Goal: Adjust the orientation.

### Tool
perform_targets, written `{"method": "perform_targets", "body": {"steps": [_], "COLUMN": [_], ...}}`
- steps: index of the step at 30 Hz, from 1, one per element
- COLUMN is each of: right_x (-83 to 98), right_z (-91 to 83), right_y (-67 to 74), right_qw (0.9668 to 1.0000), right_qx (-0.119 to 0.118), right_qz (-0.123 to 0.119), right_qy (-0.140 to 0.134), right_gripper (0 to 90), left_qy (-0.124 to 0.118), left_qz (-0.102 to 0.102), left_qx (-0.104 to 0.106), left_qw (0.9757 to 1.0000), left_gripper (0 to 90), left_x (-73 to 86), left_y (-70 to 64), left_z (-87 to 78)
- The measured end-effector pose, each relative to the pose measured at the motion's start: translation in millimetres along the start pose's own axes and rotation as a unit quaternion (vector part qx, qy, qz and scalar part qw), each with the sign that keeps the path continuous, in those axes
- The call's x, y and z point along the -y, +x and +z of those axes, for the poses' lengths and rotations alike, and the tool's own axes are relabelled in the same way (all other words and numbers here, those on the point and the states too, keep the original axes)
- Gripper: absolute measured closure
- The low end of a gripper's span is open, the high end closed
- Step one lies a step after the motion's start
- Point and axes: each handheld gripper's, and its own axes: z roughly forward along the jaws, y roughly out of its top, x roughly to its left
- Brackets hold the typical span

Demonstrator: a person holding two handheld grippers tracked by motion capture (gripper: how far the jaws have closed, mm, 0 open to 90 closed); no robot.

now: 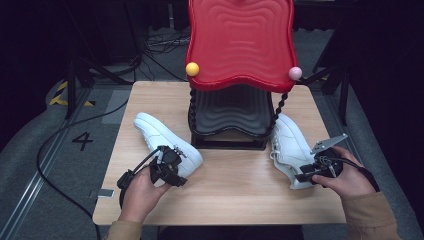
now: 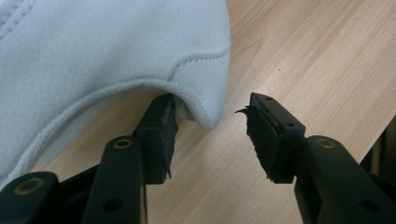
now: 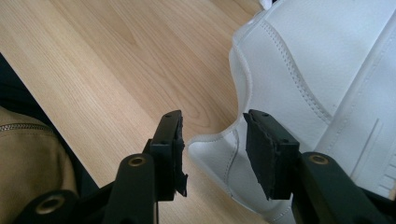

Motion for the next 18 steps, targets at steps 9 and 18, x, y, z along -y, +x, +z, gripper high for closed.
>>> {"method": "perform_targets", "body": {"steps": [9, 18], "right_x": [1.9, 0.3], "right_z": [-0.7, -0.9], "right_y": [-0.1, 0.4], "right_qw": [1.0000, 1.0000], "right_qx": [0.001, -0.001], "right_qz": [0.002, -0.002], "right_qy": [0.000, -0.002], "right_gripper": [57.4, 57.0], "left_qy": [0.022, 0.036], "left_qz": [0.000, -0.017], "left_qx": [-0.003, -0.019], "left_qw": [0.9998, 0.9990], "left_gripper": [78.2, 78.8], "left_x": [0.8, 16.7], "left_y": [0.6, 8.2], "left_z": [-2.7, -26.9]}}
